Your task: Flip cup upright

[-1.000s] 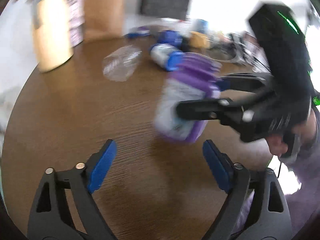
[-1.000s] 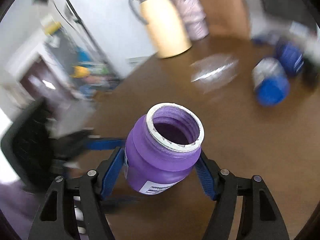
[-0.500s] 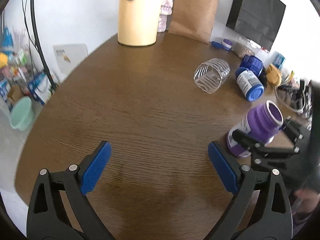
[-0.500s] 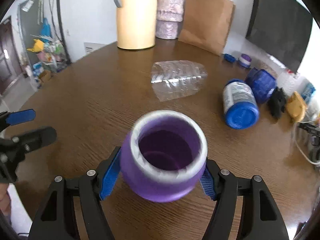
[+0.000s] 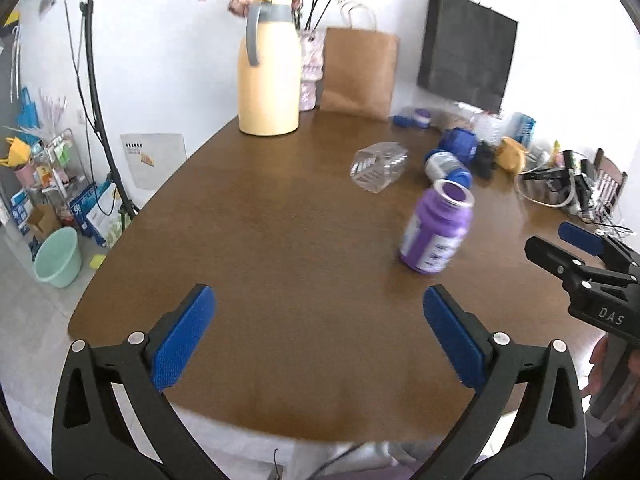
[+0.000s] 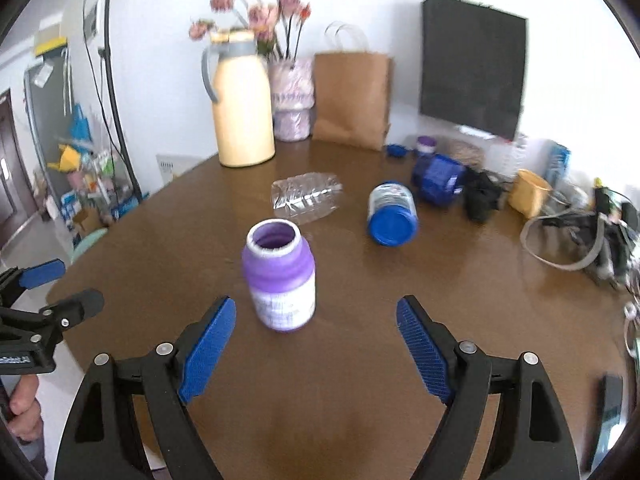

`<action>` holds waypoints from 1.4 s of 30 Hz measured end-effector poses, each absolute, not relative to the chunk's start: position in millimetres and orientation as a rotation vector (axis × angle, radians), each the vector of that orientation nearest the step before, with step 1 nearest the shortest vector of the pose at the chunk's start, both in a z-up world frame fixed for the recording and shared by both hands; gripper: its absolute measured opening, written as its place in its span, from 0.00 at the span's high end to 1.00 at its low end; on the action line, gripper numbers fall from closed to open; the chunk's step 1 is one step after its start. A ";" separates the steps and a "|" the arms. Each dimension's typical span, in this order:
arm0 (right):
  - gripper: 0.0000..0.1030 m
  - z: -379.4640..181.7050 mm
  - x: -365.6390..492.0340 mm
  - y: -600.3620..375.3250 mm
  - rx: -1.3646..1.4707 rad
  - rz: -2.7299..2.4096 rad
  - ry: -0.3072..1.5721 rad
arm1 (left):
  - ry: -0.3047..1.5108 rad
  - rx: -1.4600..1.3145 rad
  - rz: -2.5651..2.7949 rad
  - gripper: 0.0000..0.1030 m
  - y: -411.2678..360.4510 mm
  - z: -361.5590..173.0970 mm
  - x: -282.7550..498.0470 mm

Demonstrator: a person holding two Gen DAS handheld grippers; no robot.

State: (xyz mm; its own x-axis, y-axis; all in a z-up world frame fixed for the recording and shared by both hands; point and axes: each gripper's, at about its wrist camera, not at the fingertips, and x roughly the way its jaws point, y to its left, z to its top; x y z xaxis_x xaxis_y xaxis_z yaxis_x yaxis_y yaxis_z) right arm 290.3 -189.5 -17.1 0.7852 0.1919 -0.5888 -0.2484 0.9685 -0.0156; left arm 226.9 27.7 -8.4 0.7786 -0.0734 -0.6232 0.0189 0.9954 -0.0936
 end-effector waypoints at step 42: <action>0.17 -33.0 40.5 -193.3 0.006 0.124 0.580 | 0.548 0.017 -0.068 0.00 7.9 -6.9 19.6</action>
